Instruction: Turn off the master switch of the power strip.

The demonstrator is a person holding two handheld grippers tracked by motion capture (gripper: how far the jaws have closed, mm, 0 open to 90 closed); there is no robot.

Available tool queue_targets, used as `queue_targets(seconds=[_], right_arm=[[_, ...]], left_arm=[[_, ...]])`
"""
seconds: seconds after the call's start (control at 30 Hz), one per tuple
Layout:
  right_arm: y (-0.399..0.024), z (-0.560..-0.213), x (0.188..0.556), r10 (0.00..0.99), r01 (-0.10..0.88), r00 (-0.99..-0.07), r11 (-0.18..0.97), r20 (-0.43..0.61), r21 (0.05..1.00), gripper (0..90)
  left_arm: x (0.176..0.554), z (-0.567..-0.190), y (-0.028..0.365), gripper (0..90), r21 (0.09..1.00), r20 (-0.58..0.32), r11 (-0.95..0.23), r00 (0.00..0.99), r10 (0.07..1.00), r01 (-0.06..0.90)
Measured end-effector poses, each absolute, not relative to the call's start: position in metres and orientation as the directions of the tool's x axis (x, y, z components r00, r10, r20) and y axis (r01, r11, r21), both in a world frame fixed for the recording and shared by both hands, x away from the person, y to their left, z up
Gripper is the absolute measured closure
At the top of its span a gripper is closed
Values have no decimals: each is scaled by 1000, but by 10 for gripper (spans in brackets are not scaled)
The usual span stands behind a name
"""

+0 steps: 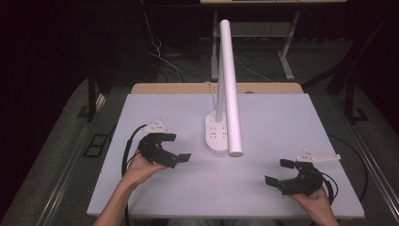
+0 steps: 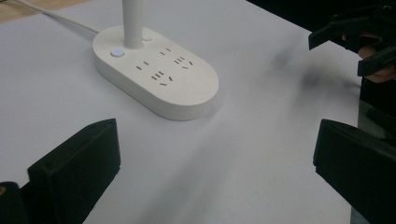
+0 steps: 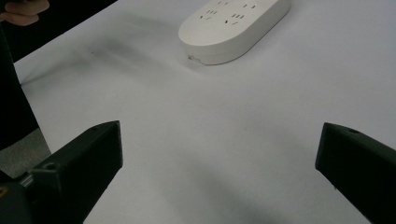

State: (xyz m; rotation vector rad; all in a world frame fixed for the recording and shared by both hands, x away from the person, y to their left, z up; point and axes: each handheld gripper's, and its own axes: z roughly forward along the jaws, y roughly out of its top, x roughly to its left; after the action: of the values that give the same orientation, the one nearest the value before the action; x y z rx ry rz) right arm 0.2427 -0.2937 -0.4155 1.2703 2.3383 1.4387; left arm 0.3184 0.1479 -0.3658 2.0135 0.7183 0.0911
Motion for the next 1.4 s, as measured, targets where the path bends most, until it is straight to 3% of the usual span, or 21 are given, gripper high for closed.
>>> queue_targets(seconds=[1.4], right_arm=[[-294,-416,241,700,586,-648,208,299,783,0]], left_arm=[[386,-345,116,4,777,-149,-465,842,519,425]])
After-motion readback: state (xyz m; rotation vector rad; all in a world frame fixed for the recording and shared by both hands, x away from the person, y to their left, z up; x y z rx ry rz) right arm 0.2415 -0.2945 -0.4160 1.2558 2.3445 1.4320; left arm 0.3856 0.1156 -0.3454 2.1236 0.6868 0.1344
